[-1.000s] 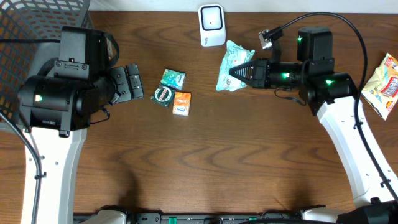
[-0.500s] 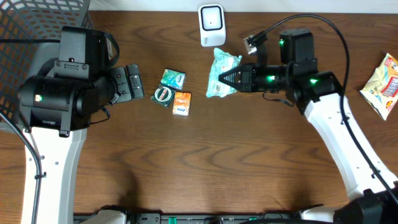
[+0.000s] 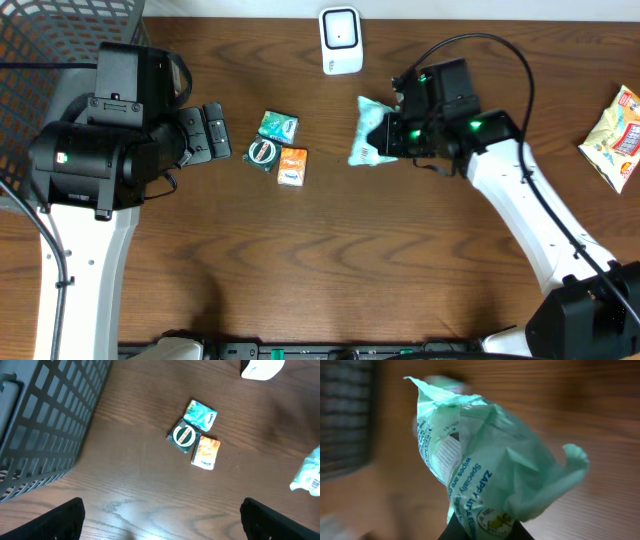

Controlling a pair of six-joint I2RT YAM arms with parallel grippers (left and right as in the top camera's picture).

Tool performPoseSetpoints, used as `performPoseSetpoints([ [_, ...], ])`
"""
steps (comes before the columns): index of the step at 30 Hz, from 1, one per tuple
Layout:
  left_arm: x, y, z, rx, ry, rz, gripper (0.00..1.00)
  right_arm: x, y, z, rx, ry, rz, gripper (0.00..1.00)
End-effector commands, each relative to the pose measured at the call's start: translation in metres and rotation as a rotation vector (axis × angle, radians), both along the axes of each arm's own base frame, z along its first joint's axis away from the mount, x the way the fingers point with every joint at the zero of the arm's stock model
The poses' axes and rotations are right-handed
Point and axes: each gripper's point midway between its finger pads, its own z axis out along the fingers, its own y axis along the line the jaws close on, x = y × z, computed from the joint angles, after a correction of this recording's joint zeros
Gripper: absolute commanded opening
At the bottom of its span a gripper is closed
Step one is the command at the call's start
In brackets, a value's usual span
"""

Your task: Scan the item barcode

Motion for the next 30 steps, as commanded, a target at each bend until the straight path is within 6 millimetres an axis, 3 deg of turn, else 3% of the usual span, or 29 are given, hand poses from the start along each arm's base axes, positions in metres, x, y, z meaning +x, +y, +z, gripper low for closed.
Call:
performPoseSetpoints([
  [1,-0.002,0.0,-0.002,-0.007,0.008,0.004,0.98,0.022,-0.064,-0.004,-0.408,-0.134,-0.196,0.01],
  [5,-0.002,0.0,-0.002,-0.007,0.008,0.004,0.98,0.019,-0.091,-0.016,-0.625,-0.13,-0.247,0.01],
  [15,-0.002,0.0,-0.002,-0.007,0.008,0.004,0.98,0.005,-0.13,-0.079,-1.072,0.014,-0.199,0.02],
  [21,-0.002,0.0,-0.002,-0.007,0.008,0.004,0.98,-0.008,-0.133,-0.109,-1.141,0.116,-0.127,0.03],
  [27,-0.002,0.0,-0.002,-0.007,0.008,0.004,0.98,-0.02,-0.129,-0.134,-1.155,0.198,-0.051,0.14],
  [30,-0.002,0.0,-0.002,-0.007,0.008,0.004,0.98,-0.027,-0.12,-0.141,-1.113,0.232,-0.02,0.33],
])
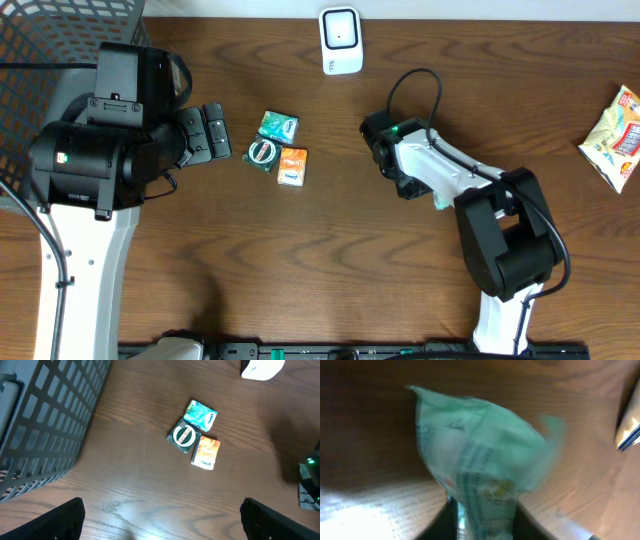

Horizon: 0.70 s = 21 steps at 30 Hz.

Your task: Scan the item barcode

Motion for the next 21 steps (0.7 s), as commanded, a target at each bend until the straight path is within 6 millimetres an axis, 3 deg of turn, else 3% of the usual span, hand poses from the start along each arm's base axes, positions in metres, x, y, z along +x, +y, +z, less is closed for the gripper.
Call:
performPoseSetpoints([
  [1,-0.002,0.0,-0.002,-0.007,0.008,0.004,0.98,-0.004,0.016,-0.005,0.05,0.029,0.019,0.33],
  [5,-0.002,0.0,-0.002,-0.007,0.008,0.004,0.98,-0.013,0.039,-0.007,0.103,0.069,0.053,0.33],
  [8,-0.002,0.0,-0.002,-0.007,0.008,0.004,0.98,-0.016,0.05,0.002,0.096,0.079,0.087,0.48],
  [12,-0.002,0.0,-0.002,-0.007,0.008,0.004,0.98,-0.013,0.07,0.019,0.112,0.078,0.122,0.57],
  [13,-0.002,0.0,-0.002,-0.007,0.008,0.004,0.98,-0.012,0.076,0.023,0.126,0.076,0.131,0.55],
  [14,-0.002,0.0,-0.002,-0.007,0.008,0.004,0.98,-0.011,0.081,0.027,0.137,0.072,0.137,0.47],
  [16,-0.002,0.0,-0.002,-0.007,0.008,0.004,0.98,-0.007,0.09,0.035,0.149,0.056,0.15,0.2],
  [18,-0.002,0.0,-0.002,-0.007,0.008,0.004,0.98,-0.002,0.094,0.04,0.155,0.037,0.157,0.06],
  [21,-0.002,0.0,-0.002,-0.007,0.008,0.004,0.98,0.001,0.093,0.043,0.156,0.026,0.152,0.04],
])
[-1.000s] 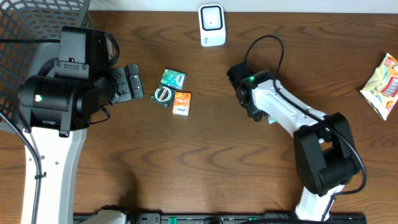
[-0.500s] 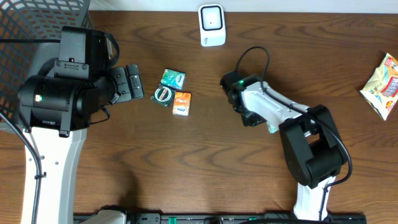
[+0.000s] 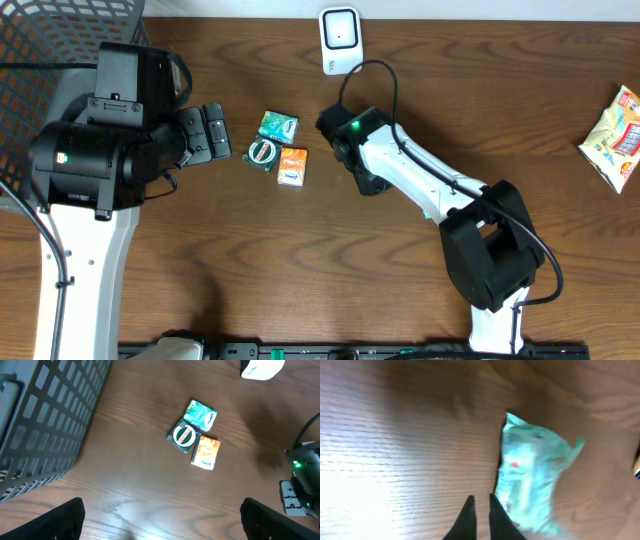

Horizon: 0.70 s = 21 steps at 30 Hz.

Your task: Scan the item barcode

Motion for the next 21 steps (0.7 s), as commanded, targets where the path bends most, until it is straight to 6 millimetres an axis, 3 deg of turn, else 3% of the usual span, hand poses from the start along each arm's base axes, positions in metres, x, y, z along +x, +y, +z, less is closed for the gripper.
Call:
performPoseSetpoints([
  [1,-0.002,0.0,-0.002,-0.007,0.008,0.004,0.98,0.005,-0.001,0.005,0.0,-0.017,-0.008,0.08],
  [4,-0.002,0.0,-0.002,-0.007,0.008,0.004,0.98,0.009,-0.009,0.005,-0.006,-0.022,-0.028,0.16],
  [8,-0.002,0.0,-0.002,-0.007,0.008,0.004,0.98,0.017,-0.037,0.006,-0.012,-0.018,-0.103,0.2],
  [10,-0.002,0.0,-0.002,-0.007,0.008,0.004,0.98,0.02,-0.054,0.005,-0.005,-0.002,-0.149,0.28],
  [13,-0.002,0.0,-0.002,-0.007,0.008,0.004,0.98,0.019,-0.07,-0.003,0.064,0.093,-0.141,0.5],
  [17,-0.002,0.0,-0.002,-0.007,0.008,0.004,0.97,0.012,-0.071,-0.015,0.192,0.2,-0.11,0.49],
  [21,-0.002,0.0,-0.002,-0.007,0.008,0.004,0.98,0.013,-0.088,-0.021,0.157,0.188,-0.139,0.5],
])
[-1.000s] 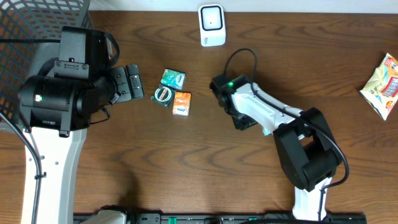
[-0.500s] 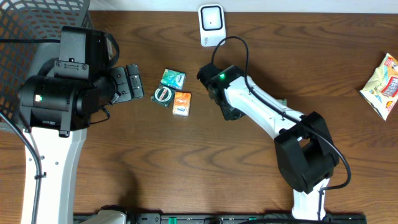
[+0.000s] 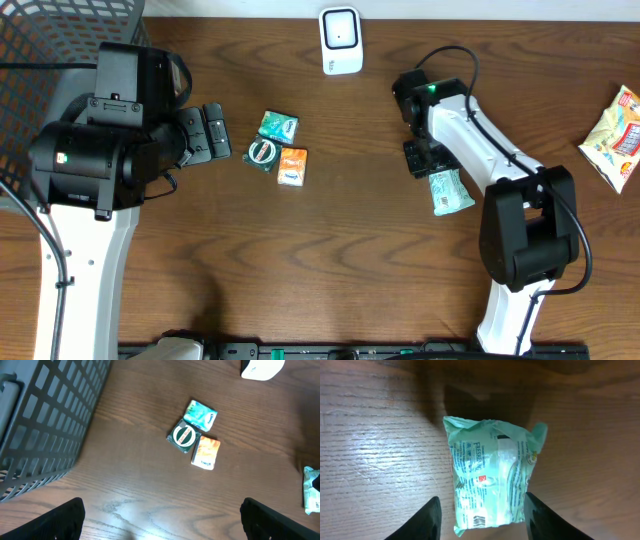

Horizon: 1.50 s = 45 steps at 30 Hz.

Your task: Scan the item barcode

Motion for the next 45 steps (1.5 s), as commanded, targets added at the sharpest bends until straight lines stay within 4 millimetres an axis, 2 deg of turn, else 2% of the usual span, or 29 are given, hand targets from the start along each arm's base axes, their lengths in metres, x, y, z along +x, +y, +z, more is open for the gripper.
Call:
performPoseSetpoints([
  [1,-0.002,0.0,-0.002,-0.007,0.008,0.004,0.98,-0.005,-0.002,-0.009,0.019,0.03,0.026,0.52],
  [3,-0.002,0.0,-0.002,-0.007,0.008,0.004,0.98,-0.003,-0.006,-0.011,0.021,0.023,0.012,0.66],
  [5,-0.002,0.0,-0.002,-0.007,0.008,0.004,0.98,0.0,-0.009,-0.011,0.03,0.013,-0.007,0.66],
  [9,-0.002,0.0,-0.002,-0.007,0.008,0.004,0.98,0.011,-0.016,-0.012,0.158,-0.007,-0.089,0.66],
  [11,-0.002,0.0,-0.002,-0.007,0.008,0.004,0.98,0.015,-0.024,-0.011,0.281,0.009,-0.119,0.68],
  [16,-0.002,0.0,-0.002,-0.007,0.008,0.004,0.98,0.009,-0.025,-0.005,0.618,0.054,-0.065,0.83],
  [19,-0.002,0.0,-0.002,-0.007,0.008,0.004,0.98,0.009,-0.029,-0.003,0.743,0.037,-0.081,0.84],
  [24,-0.002,0.0,-0.002,-0.007,0.008,0.004,0.98,0.007,-0.026,-0.014,0.883,-0.004,-0.127,0.75],
  [30,-0.002,0.0,-0.002,-0.007,0.008,0.004,0.98,-0.009,-0.014,-0.04,0.927,0.008,-0.127,0.71],
  [33,-0.002,0.0,-0.002,-0.007,0.008,0.004,0.98,-0.015,-0.011,-0.051,0.929,0.01,-0.139,0.55],
  [38,-0.002,0.0,-0.002,-0.007,0.008,0.004,0.98,-0.011,-0.007,-0.045,0.955,0.002,-0.155,0.08],
  [42,-0.002,0.0,-0.002,-0.007,0.008,0.004,0.98,-0.001,-0.006,-0.029,0.941,0.004,-0.153,0.01],
  [45,-0.002,0.0,-0.002,-0.007,0.008,0.004,0.98,0.006,-0.011,-0.019,0.799,0.022,-0.147,0.01],
])
